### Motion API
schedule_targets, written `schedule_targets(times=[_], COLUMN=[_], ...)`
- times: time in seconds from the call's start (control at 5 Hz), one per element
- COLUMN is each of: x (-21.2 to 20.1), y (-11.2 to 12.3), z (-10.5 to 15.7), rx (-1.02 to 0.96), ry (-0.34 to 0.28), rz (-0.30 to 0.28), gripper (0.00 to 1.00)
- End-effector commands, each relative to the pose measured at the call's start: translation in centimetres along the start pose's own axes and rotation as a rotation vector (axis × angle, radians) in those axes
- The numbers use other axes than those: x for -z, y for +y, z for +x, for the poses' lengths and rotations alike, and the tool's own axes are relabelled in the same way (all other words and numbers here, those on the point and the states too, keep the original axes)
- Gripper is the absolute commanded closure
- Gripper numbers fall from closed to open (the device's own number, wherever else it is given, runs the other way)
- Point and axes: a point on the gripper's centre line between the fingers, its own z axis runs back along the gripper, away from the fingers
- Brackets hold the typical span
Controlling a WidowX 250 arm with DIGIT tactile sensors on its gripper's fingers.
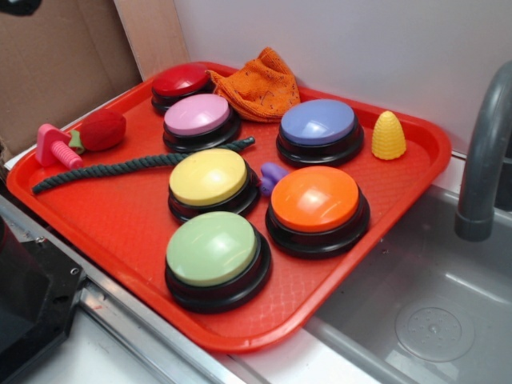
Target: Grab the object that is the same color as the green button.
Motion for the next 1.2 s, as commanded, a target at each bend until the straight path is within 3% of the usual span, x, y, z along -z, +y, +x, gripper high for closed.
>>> schedule_targets(times=[0.0,0.4,0.8,1.0], x=[0.0,3.4,8.5,11.4], y=[0.0,2.8,6.3,7.6], z=[0.0,1.9,4.6,5.8], rx=[0.0,0.148,0.443,0.615], ry=[0.0,-0.078,-0.149,-0.151], rz=[0.0,0.015,-0.06,-0.016], gripper=[0.0,0.0,0.0,0.0])
